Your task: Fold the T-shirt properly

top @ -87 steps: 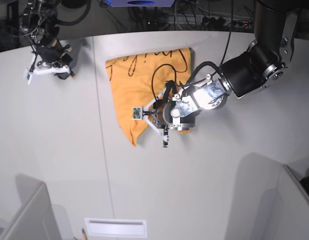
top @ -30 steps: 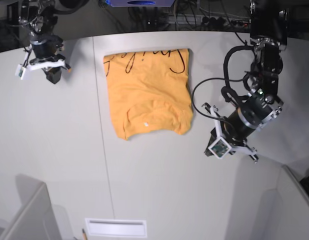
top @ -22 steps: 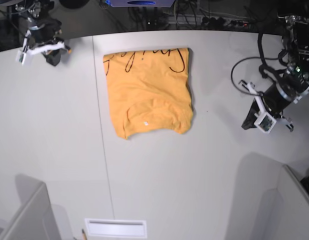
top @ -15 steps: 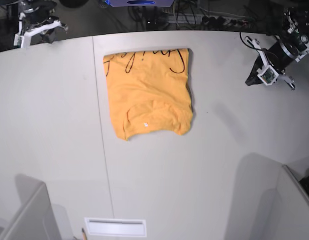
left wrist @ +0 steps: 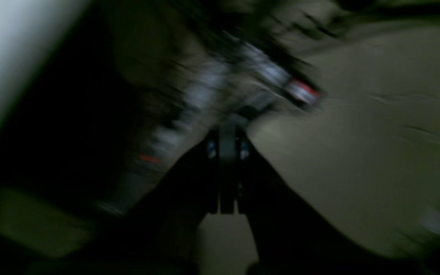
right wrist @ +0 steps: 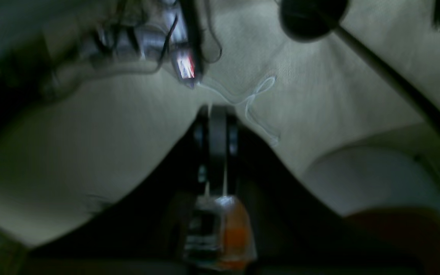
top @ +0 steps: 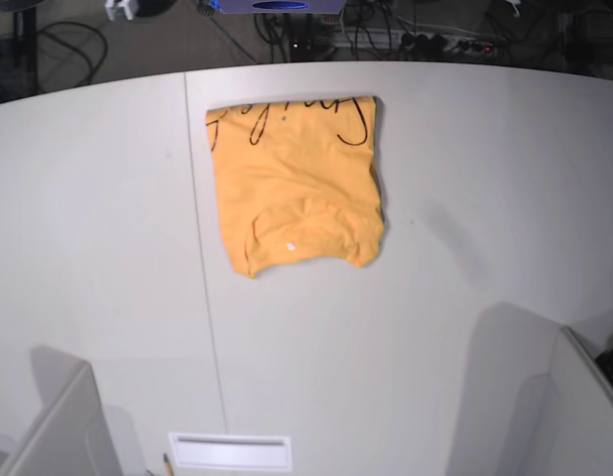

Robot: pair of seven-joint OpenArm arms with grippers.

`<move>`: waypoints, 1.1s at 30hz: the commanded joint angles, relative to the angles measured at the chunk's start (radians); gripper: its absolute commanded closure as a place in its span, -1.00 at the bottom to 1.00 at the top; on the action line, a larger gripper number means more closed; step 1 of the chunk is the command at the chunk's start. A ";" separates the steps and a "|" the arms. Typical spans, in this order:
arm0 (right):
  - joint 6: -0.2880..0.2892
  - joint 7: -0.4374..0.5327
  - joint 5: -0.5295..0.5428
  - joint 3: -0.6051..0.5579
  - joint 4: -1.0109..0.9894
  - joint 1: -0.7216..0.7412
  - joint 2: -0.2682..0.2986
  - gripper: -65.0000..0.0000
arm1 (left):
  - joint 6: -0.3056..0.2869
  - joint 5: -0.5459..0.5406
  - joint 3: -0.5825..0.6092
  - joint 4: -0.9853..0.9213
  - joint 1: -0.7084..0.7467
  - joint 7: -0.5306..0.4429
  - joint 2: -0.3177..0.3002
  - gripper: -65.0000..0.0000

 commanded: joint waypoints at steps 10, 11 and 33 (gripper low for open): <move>-0.003 0.022 -0.121 -0.610 -0.385 0.364 0.060 1.00 | 0.105 -0.004 0.085 -0.569 -0.239 -0.021 0.220 1.00; -0.003 0.051 -0.121 -0.673 -0.431 0.398 0.059 1.00 | 0.162 -0.009 0.089 -0.639 -0.266 -0.024 0.241 1.00; -0.011 1.208 -0.120 -1.036 -1.858 0.797 -0.273 1.00 | 0.404 -0.014 0.119 -1.651 -0.787 -0.601 0.421 1.00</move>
